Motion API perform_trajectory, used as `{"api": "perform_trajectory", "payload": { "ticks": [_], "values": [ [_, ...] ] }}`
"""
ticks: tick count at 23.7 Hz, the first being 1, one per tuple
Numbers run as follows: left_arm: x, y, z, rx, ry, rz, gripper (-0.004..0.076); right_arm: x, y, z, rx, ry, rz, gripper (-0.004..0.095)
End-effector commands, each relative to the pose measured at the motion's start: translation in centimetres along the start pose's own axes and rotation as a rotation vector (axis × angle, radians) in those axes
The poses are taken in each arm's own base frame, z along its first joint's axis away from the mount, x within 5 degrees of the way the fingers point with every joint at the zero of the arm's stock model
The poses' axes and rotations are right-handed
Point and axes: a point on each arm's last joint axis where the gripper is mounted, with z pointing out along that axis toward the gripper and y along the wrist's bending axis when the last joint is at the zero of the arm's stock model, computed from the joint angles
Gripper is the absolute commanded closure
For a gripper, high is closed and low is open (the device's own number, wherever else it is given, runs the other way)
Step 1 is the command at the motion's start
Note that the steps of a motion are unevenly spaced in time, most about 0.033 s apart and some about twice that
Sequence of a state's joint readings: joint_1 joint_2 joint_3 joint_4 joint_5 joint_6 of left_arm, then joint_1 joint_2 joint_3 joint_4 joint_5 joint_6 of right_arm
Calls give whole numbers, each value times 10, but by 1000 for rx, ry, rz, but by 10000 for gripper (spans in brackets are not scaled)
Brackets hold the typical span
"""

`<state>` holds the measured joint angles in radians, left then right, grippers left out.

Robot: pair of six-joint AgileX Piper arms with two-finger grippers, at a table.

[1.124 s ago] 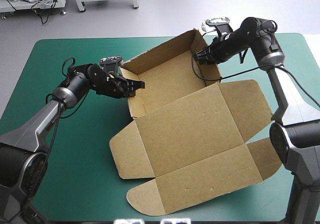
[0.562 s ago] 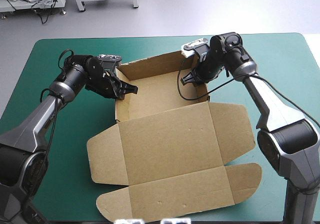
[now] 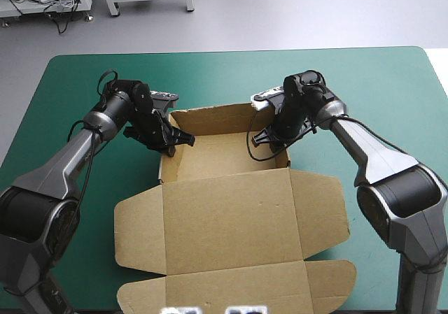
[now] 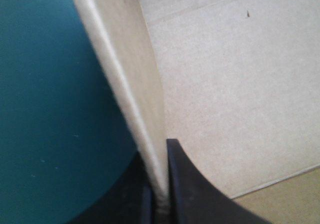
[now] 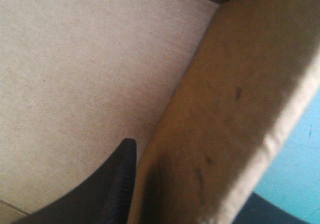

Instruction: Fold the box

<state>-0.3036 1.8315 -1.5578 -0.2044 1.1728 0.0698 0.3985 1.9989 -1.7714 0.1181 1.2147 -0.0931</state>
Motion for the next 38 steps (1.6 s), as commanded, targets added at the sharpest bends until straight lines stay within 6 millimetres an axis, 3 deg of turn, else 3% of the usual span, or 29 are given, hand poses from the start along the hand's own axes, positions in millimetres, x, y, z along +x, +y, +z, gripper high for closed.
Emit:
{"api": "perform_trajectory", "payload": {
  "ticks": [1,8,11,21,23,27,28,30,34,38],
  "values": [
    [-7,-17,-26,74,-138,18,734,3,7,-22,-13,-19,-11,926],
    [-12,-34,-8,86,-140,54,734,3,6,-13,-11,5,25,926],
    [-12,-39,8,10,-98,71,734,3,1,-12,37,10,34,926],
    [-12,-39,14,-6,-77,37,733,3,2,-12,32,10,36,912],
    [-10,-39,14,-4,-50,36,720,3,2,-12,30,10,37,805],
    [-5,-38,14,-16,-3,41,611,3,3,-12,12,9,36,426],
    [-5,-39,12,-16,-4,41,544,3,4,-14,10,3,36,282],
    [-5,-39,8,-10,-23,41,483,3,4,-18,12,-6,34,186],
    [-5,-41,-6,-14,-69,50,372,5,5,-29,23,-31,24,146],
    [-6,-44,-23,-8,-99,72,316,6,5,-43,33,-67,18,146]
  ]
}}
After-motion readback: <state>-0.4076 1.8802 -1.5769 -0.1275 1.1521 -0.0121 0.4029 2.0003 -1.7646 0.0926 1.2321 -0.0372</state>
